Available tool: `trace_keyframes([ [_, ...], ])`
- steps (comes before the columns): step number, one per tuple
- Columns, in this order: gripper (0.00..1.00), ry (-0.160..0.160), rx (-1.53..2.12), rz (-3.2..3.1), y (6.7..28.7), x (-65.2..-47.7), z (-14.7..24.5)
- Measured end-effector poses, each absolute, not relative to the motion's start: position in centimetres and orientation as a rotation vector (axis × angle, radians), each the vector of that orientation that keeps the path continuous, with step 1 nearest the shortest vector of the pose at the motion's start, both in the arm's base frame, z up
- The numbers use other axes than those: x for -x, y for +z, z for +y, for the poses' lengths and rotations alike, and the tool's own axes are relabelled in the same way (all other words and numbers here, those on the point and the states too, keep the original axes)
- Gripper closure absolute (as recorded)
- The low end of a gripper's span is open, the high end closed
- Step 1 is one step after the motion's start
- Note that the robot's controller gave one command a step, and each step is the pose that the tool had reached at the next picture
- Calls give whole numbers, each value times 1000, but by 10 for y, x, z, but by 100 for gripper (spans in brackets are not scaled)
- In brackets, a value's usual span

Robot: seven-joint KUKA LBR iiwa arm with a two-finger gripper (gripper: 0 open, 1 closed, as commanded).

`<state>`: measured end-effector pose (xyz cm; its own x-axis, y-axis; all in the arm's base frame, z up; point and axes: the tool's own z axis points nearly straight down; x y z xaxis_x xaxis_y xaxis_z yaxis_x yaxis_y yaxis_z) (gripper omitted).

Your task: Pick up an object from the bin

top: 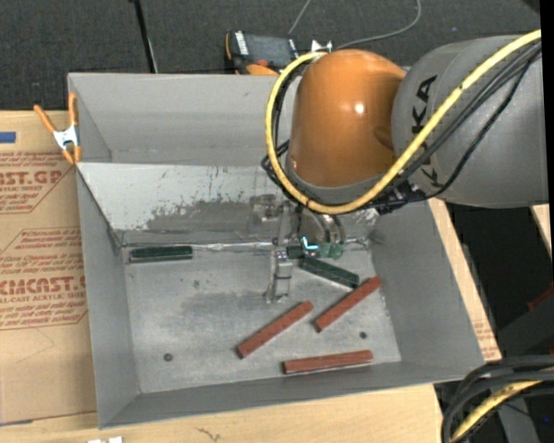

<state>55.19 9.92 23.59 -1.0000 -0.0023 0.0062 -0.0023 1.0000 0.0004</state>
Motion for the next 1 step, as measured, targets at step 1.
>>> trace_keyframes([
  [1, 0, -2, 17, -3135, 66, -548, 39],
])
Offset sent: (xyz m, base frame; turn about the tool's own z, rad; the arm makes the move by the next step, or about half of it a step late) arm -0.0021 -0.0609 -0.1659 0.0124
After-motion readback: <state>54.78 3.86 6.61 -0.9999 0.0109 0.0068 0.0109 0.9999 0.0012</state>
